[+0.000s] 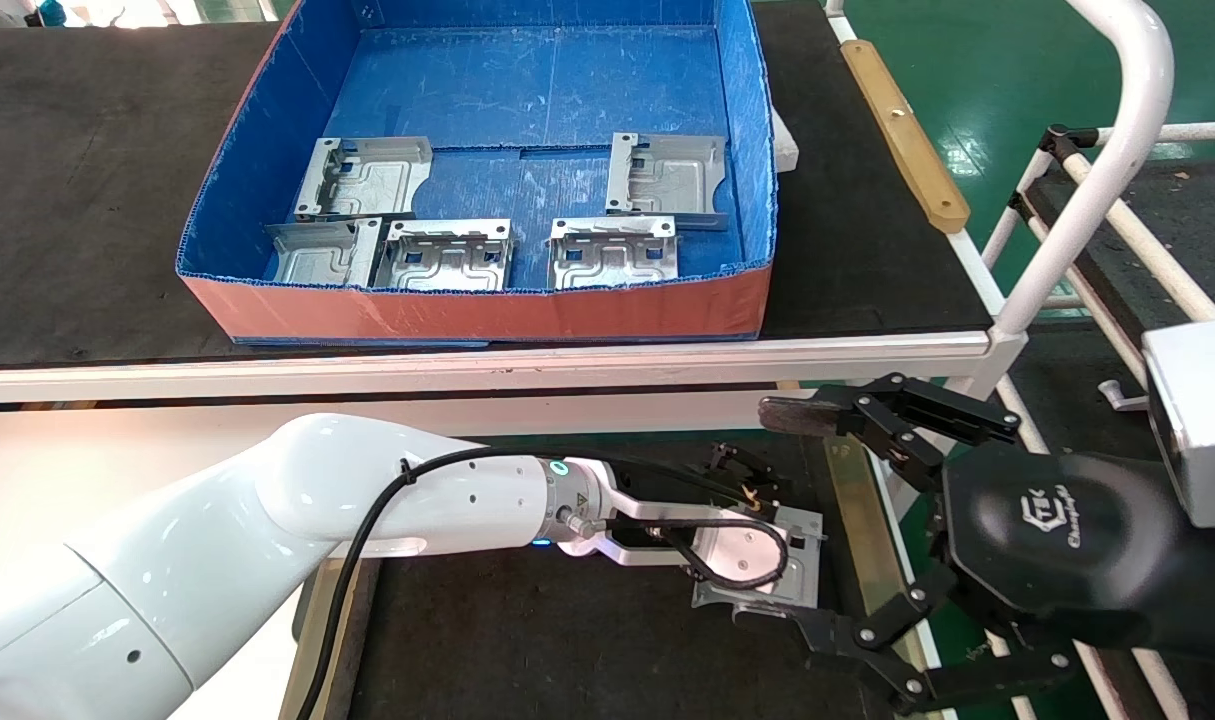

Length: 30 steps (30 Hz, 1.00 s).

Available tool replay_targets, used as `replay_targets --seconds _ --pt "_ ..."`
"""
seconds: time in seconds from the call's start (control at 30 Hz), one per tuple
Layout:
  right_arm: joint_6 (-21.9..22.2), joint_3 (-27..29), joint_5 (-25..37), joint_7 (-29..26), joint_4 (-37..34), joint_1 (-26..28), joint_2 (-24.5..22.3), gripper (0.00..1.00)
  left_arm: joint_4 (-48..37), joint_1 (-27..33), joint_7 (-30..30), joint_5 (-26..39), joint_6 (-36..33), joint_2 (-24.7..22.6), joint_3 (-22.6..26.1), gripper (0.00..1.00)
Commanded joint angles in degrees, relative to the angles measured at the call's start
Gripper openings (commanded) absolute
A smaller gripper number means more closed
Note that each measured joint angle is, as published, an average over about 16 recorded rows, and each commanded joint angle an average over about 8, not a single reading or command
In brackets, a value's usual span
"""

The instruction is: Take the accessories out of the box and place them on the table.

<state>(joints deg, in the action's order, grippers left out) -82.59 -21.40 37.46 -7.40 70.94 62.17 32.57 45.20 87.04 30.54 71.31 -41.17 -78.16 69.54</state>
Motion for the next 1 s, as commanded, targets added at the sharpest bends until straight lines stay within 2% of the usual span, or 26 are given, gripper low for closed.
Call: replay_targets --seconds 0.03,0.27,1.0 --pt "0.0 0.0 0.0 0.0 0.0 0.0 0.0 1.00 0.0 0.0 0.1 0.1 0.0 -0.1 0.1 1.00" --pt "0.0 0.0 0.0 0.0 0.0 0.0 0.0 1.00 1.5 -1.4 -2.2 -1.5 -2.4 2.3 -2.9 1.00" --pt "0.0 0.0 0.0 0.0 0.0 0.0 0.0 1.00 11.9 -10.7 -17.3 -12.3 -18.7 18.1 -22.5 1.00"
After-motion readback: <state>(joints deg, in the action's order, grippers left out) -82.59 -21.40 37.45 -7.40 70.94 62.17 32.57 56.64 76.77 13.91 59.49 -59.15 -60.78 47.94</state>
